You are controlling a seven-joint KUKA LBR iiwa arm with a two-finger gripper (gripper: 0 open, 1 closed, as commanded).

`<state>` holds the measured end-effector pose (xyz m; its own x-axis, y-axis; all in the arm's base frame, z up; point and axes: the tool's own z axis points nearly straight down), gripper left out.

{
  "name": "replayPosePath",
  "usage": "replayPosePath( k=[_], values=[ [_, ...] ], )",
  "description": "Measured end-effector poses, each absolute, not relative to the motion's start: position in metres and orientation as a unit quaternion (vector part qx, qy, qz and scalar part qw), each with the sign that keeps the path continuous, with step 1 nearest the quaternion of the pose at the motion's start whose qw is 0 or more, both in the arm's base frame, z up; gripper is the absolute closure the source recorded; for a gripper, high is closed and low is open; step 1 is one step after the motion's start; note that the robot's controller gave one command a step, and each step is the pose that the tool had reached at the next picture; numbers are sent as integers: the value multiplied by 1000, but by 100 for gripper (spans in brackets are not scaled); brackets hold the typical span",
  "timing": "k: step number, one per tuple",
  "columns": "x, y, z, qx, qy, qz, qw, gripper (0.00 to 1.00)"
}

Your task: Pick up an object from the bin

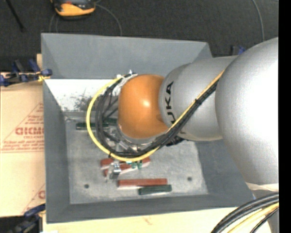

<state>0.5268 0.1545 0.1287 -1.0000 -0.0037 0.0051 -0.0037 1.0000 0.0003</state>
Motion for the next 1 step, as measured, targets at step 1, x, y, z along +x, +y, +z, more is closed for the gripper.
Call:
replayPosePath(
  k=[1],
  values=[
    [529,154,132,0,-1000,-1,-1,0]
  ],
)
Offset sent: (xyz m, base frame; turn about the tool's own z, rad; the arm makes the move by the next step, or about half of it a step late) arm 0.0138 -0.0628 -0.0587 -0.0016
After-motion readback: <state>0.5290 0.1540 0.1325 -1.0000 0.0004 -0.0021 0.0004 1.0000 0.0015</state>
